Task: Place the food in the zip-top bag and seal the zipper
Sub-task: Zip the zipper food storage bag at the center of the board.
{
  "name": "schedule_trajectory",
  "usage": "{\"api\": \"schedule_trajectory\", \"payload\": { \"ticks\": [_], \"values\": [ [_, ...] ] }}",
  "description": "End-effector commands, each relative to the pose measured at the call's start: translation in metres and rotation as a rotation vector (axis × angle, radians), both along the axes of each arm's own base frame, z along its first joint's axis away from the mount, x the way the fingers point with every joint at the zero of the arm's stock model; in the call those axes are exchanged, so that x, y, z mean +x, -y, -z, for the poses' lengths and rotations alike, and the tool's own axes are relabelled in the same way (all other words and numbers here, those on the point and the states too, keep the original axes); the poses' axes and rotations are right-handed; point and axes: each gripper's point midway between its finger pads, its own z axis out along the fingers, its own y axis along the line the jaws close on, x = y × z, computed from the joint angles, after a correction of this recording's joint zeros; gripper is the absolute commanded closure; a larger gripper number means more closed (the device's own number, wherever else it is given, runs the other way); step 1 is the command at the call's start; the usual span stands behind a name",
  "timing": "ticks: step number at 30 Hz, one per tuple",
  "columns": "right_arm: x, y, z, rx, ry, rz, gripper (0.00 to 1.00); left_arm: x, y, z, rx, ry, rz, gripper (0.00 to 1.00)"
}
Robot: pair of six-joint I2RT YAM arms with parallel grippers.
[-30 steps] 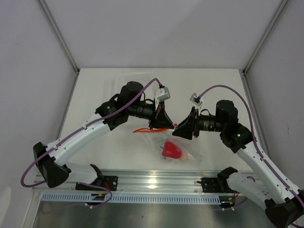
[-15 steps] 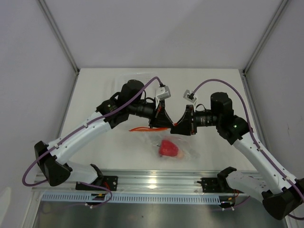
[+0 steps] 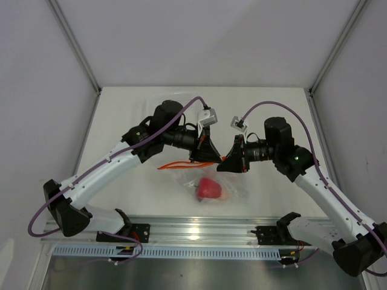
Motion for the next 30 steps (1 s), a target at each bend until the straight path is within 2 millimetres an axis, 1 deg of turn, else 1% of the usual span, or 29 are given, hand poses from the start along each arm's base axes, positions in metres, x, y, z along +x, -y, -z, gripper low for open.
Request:
{"api": "schedule_trajectory", "payload": {
  "ticks": [1,7,11,15,17,19,21,22,25,26,30],
  "values": [
    [0.004,-0.003,-0.019,0.028,0.057,-0.012,0.83,-0.007,0.000,-0.017,-0.050,0.040,0.045,0.99],
    [0.005,-0.003,-0.024,0.019,0.062,-0.016,0.82,-0.005,0.002,-0.009,-0.026,0.022,0.048,0.99],
    [0.006,-0.004,-0.023,0.008,0.065,-0.026,0.83,-0.005,0.002,-0.010,-0.025,0.023,0.049,0.99],
    [0.002,-0.005,-0.026,0.017,0.069,-0.044,0.83,-0.002,0.004,-0.008,-0.015,0.020,0.044,0.99],
    [0.001,-0.004,-0.027,0.022,0.076,-0.047,0.87,-0.001,0.004,-0.009,-0.015,0.021,0.041,0.99],
    [0.001,-0.005,-0.027,0.024,0.075,-0.051,1.00,-0.001,0.004,-0.008,-0.013,0.019,0.041,0.99],
    [-0.001,-0.007,-0.026,0.024,0.075,-0.061,1.00,0.002,0.005,-0.005,-0.002,0.015,0.028,0.99],
    [0.003,-0.007,-0.026,0.019,0.095,-0.026,1.00,0.002,0.005,-0.004,0.006,0.014,0.027,0.99],
    [0.005,-0.009,-0.028,0.053,0.116,0.009,1.00,0.008,0.005,0.004,0.037,0.011,0.004,0.99],
    [0.008,-0.006,-0.032,0.060,0.138,0.052,1.00,0.008,0.005,0.007,0.049,0.007,0.000,0.99],
    [0.013,0.000,-0.029,0.053,0.151,0.134,1.00,0.009,0.003,0.013,0.061,0.008,-0.010,0.99]
  ]
}}
